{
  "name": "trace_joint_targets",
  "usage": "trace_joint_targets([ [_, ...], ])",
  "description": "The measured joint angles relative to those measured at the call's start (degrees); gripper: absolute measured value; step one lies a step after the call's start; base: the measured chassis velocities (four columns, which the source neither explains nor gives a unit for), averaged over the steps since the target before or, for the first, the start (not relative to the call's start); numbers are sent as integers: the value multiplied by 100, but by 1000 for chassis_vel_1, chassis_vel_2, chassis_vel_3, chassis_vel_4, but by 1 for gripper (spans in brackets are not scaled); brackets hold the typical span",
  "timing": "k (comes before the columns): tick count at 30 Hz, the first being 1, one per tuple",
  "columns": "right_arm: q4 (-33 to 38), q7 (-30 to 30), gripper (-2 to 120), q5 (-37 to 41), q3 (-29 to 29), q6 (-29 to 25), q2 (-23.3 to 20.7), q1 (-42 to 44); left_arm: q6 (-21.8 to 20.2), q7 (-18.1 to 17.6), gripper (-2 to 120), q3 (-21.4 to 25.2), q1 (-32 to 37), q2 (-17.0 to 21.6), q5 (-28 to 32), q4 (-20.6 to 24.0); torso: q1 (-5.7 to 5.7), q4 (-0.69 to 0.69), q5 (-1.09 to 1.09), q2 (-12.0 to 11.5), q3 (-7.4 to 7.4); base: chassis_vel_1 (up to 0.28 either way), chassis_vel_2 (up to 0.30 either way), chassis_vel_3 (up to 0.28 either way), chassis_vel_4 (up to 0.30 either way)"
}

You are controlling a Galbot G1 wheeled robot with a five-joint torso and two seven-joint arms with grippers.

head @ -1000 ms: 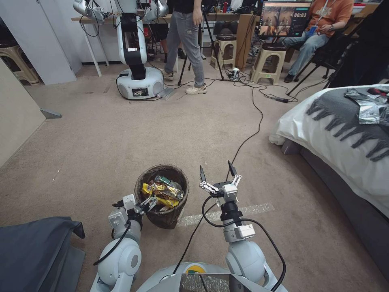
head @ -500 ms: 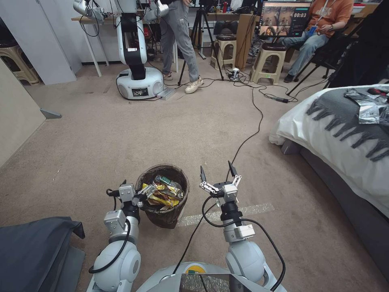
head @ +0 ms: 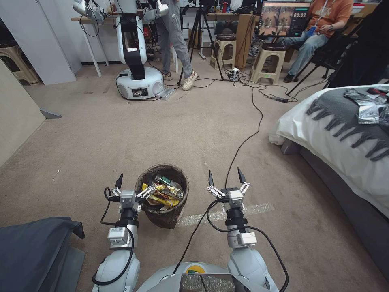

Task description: Pick up the trash bin, then pick up the garbage from the floor and place it into the trash bin.

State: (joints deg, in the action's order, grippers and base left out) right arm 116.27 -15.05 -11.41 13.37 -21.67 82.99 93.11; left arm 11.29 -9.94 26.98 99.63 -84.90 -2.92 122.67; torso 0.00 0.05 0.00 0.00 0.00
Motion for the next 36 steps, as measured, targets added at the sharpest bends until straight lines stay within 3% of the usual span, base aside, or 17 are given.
trace_joint_targets([
  [6,-26,-7,100,-57,36,-6,30,5,89,-183,100,20,129,12,-30,-18,0,1,-1,0,0,0,0,0,0],
  [36,-25,-4,100,-52,29,10,27,-3,38,-199,100,21,122,17,-2,-8,0,1,0,0,0,0,0,0,0],
])
